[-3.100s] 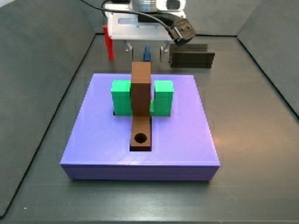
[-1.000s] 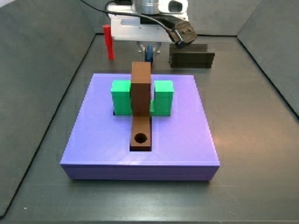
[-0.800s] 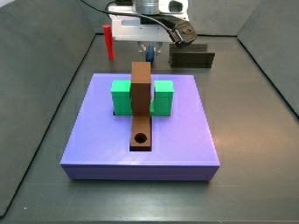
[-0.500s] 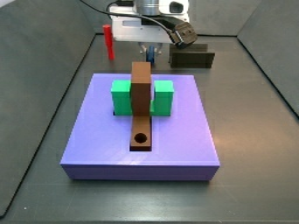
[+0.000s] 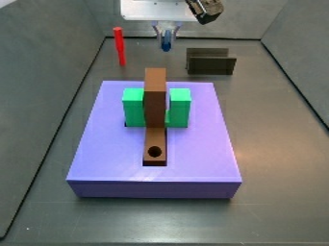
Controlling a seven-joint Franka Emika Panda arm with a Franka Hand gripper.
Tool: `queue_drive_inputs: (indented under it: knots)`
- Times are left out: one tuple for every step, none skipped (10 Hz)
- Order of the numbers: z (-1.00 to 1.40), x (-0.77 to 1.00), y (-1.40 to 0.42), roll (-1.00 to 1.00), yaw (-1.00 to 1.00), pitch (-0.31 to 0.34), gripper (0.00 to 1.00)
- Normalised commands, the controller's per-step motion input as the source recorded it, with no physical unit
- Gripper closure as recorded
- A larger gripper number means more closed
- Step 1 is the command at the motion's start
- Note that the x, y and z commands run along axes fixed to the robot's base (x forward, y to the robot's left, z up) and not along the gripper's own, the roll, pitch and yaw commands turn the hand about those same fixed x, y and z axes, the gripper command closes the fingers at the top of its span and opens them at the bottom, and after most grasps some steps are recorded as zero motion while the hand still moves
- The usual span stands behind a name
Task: Pick up the blue object. Move up. Place the blue object on the fixture. Regrasp the blue object. Move to above the board. Insert the blue object.
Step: Place the blue object on the fixture.
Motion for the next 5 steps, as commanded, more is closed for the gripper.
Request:
queue_drive_inputs:
  knots:
    - [-0.12, 0.06, -0.16, -0.33, -0.07, 0.000, 1.00]
    - [0.09, 0.40, 0.01, -1.00, 0.00, 0.011, 1.00]
    - [0.10, 0.47, 0.00, -1.00, 0.00, 0.020, 1.00]
    - [0.09, 0.50, 0.00, -1.00, 0.00, 0.017, 1.00]
    - [0.09, 0.52, 0.00, -1.00, 0.00, 0.020, 1.00]
